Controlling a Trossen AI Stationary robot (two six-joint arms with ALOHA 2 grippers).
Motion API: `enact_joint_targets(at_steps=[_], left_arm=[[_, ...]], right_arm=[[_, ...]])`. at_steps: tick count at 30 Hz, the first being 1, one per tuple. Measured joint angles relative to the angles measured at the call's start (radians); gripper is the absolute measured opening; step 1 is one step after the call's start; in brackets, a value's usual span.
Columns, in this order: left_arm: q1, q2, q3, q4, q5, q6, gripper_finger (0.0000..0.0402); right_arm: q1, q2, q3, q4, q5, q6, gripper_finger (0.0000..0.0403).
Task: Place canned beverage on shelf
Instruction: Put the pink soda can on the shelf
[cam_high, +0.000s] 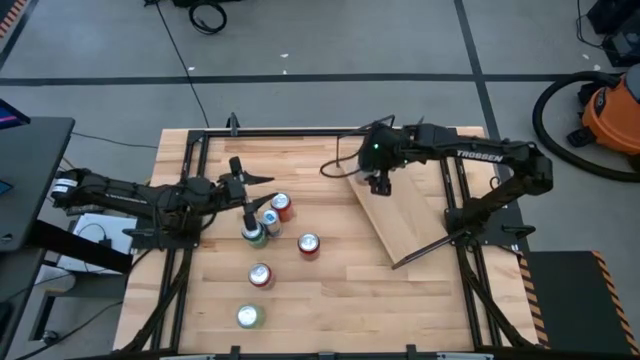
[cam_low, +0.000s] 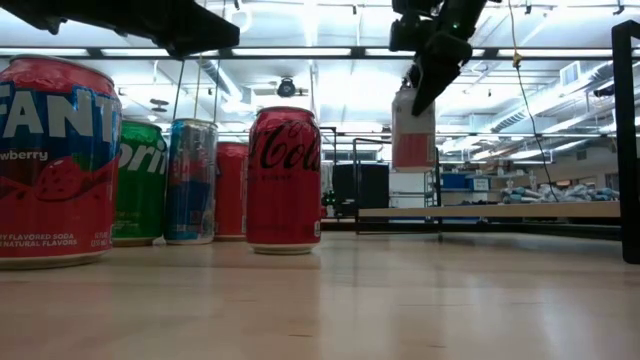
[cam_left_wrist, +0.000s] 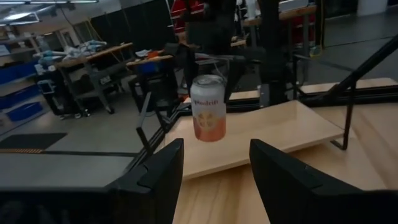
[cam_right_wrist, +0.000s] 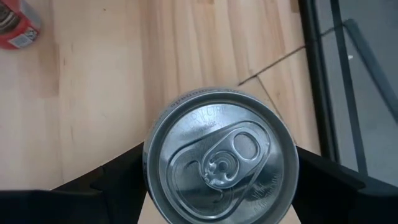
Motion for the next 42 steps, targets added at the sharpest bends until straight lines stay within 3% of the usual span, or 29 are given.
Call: enact_joint_targets(at_steps=[7, 14, 23, 28, 42], left_arm=[[0.000, 0.000, 0.000, -0.025, -0.053, 0.039, 0.0194], [0.008, 0.000, 0.000, -0.046, -0.078, 0.087, 0.0194], [0.018, 0.000, 0.000, 0.046, -0.079, 0.102, 0.0194], [0.018, 0.000, 0.000, 0.091, -0.079, 0.140, 0.0194], [0.069, 0.000, 0.000, 0.050, -0.089, 0.139, 0.0194]], right_arm=[[-0.098, 0.000, -0.054, 0.073, -0.108, -0.104, 0.0330], [-0.152, 0.000, -0.079, 0.080, -0.138, -0.216, 0.0330], [-0.215, -0.001, -0.079, 0.074, -0.207, -0.333, 0.0330], [-0.264, 0.018, -0.079, 0.072, -0.296, -0.370, 0.0330], [-0.430, 0.027, -0.117, 0.084, -0.294, -0.457, 0.0330]])
